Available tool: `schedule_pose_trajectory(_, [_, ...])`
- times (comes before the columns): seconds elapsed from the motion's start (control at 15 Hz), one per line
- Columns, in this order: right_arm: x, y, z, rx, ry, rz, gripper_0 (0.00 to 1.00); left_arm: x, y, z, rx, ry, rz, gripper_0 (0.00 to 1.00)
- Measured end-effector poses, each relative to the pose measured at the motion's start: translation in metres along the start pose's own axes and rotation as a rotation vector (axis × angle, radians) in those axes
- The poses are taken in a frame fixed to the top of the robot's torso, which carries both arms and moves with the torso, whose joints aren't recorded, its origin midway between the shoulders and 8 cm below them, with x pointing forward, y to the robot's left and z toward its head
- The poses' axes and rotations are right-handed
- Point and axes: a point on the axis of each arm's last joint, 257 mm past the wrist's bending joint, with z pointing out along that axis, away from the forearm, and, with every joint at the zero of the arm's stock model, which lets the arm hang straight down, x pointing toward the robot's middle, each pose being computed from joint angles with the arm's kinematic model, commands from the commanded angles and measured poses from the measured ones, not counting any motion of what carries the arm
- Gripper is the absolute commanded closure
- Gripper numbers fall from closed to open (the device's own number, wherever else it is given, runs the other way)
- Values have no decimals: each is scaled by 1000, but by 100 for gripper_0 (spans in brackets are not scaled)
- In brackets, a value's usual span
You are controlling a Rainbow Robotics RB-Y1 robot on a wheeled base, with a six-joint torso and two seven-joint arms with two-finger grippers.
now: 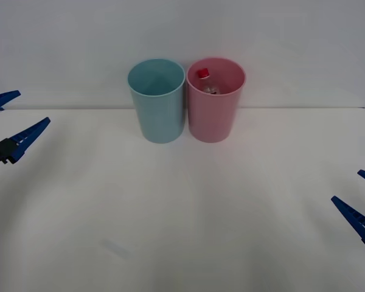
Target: Grasp the object on the table and drop it into the matching bin: aluminum can to the light blue bin, PET bottle to the pink bin.
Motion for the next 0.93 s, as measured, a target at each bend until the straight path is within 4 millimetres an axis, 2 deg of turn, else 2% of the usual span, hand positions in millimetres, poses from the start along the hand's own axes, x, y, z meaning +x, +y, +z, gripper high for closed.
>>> schedule_pose_trajectory(0.4, [0,0,0,0,0,0,0,21,-12,-42,14,59,-71,0])
schedule_pose_trajectory(0.93, [0,0,0,0,0,0,0,39,-23,-92,36,156,-44,0])
